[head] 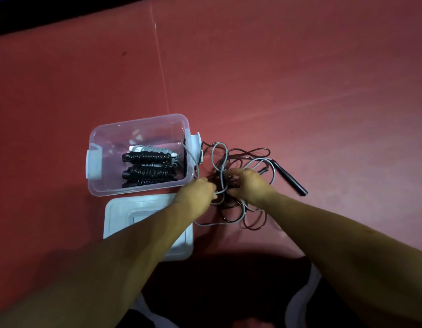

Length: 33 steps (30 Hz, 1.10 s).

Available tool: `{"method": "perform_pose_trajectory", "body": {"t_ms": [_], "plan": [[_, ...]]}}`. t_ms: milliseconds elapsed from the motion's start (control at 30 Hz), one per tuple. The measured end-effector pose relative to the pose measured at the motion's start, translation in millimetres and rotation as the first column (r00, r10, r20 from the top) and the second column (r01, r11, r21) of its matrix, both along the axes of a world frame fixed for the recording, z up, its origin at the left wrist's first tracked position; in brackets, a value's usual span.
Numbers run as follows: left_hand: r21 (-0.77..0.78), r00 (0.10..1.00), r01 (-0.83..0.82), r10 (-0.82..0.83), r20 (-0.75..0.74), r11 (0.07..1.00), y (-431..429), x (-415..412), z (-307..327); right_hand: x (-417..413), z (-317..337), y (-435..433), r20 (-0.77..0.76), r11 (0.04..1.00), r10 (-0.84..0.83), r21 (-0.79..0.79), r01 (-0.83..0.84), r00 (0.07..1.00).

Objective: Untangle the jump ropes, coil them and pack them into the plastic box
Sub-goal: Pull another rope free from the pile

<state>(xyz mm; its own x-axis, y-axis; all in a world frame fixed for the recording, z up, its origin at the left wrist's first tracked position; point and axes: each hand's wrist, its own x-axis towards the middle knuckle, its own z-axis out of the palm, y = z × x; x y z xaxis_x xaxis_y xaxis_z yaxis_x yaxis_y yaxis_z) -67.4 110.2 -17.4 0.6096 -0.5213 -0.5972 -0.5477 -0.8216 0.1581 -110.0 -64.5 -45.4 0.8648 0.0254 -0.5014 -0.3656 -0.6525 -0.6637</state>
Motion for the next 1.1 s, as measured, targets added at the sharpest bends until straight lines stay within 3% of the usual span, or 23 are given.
{"method": "perform_pose_trajectory", "body": {"t_ms": [133,200,333,533,633,800,900,1033,1100], "plan": [[-0.346,0.993,-0.084,0.107,0.049,0.935,-17.9,6.8,49.0,15.3,33.9,-12.6,0.028,0.998,0.016,0.062,-0.018,0.999],[-0.435,0.989,-0.077,0.125,0.083,0.897,-22.9,14.2,79.4,19.7,59.6,-22.3,0.041,0.992,-0.012,0.128,0.007,0.999],[-0.456,0.976,-0.011,0.110,0.190,0.890,-15.8,39.2,145.8,24.8,125.9,-37.8,0.087,0.977,-0.063,0.209,0.044,0.994],[-0.381,0.877,0.012,0.174,0.448,0.924,12.5,39.2,247.9,12.6,268.5,-33.1,0.209,0.924,-0.071,0.382,-0.015,0.975],[-0.411,0.871,-0.002,0.204,0.447,0.912,26.2,24.9,282.0,-3.9,336.4,-26.6,0.316,0.924,-0.082,0.381,-0.047,0.945],[-0.465,0.878,-0.167,0.346,0.332,0.869,52.0,-1.3,312.9,-32.2,417.7,-32.9,0.452,0.845,-0.292,0.535,0.006,0.843],[-0.592,0.866,-0.241,0.446,0.226,0.769,63.6,-14.5,326.3,-50.1,440.5,-35.2,0.510,0.856,-0.315,0.517,0.008,0.801],[-0.844,0.823,-0.313,0.568,-0.011,0.436,62.4,-25.5,364.4,-75.0,440.1,-34.0,0.492,0.921,-0.246,0.387,0.044,0.835],[-0.871,0.836,-0.297,0.548,-0.040,0.390,61.2,-30.6,385.2,-84.3,434.7,-32.4,0.432,0.910,-0.227,0.414,0.031,0.873]]}}
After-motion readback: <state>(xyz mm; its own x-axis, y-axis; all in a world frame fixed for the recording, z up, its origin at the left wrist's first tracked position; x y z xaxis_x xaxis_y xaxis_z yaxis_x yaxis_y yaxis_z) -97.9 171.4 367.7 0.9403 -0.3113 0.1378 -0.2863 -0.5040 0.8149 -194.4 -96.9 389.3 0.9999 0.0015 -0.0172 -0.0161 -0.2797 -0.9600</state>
